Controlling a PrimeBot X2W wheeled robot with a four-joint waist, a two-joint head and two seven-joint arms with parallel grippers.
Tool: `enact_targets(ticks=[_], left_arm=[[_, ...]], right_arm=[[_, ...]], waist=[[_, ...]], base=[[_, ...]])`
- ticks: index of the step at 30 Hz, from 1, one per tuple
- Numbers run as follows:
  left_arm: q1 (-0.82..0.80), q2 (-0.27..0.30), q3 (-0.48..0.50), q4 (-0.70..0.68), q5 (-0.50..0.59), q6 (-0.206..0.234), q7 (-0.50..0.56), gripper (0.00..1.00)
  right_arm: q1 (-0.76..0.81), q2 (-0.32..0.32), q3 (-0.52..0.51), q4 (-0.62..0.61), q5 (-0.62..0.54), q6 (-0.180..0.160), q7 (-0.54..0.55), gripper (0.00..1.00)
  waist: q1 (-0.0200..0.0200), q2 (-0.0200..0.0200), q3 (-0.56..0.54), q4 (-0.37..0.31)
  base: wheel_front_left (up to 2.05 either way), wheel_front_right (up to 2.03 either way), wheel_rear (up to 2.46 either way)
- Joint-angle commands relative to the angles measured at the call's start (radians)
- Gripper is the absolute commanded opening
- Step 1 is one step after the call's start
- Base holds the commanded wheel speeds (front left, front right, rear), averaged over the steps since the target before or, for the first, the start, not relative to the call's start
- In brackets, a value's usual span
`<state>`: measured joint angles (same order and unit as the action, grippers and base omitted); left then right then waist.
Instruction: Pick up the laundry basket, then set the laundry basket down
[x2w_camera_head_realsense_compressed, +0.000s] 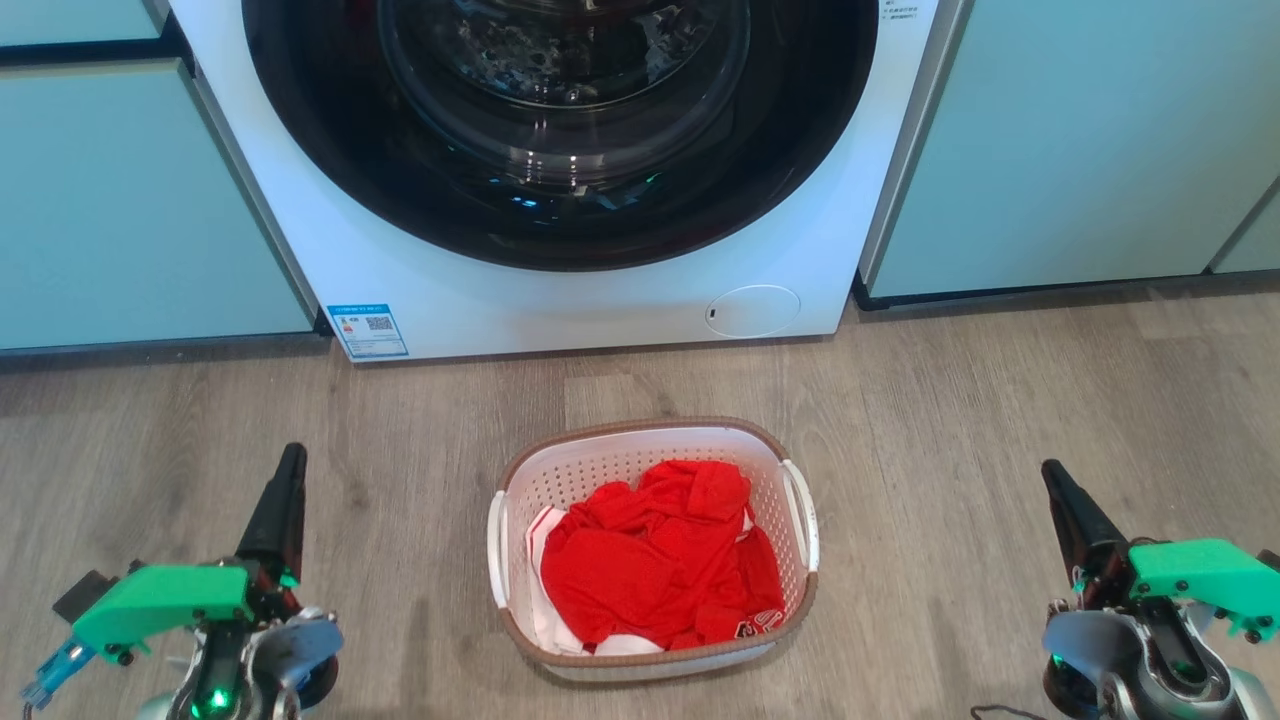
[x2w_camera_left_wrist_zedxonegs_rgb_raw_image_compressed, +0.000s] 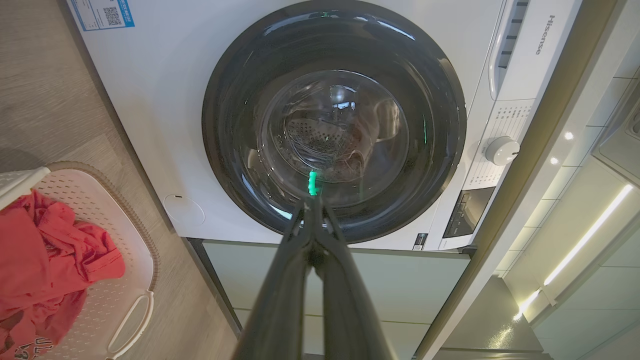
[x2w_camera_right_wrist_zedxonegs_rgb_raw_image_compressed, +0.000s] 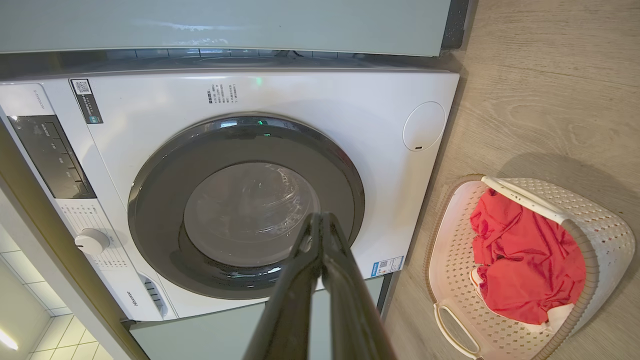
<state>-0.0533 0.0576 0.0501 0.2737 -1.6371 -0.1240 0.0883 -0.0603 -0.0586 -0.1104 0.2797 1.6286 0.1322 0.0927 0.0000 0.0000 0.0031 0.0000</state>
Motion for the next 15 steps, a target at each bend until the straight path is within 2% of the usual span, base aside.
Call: enact_targets(ticks=[1,15], left_arm=[[-0.053,0.008,0.042,-0.030,0.010,-0.007,0.008,0.00],[-0.053,0.006,0.045,-0.029,0.013,-0.007,0.010,0.00]], right_arm=[[-0.046,-0.005,0.015,-0.036,-0.005,-0.002,0.006,0.00],[-0.046,-0.003,0.011,-0.036,-0.008,-0.002,0.008,0.00]], waist=[[0.0000,0.0000,0.000,0.000],[0.0000,0.0000,0.000,0.000]], base=[[0.00,0.00,0.00],[0.00,0.00,0.00]])
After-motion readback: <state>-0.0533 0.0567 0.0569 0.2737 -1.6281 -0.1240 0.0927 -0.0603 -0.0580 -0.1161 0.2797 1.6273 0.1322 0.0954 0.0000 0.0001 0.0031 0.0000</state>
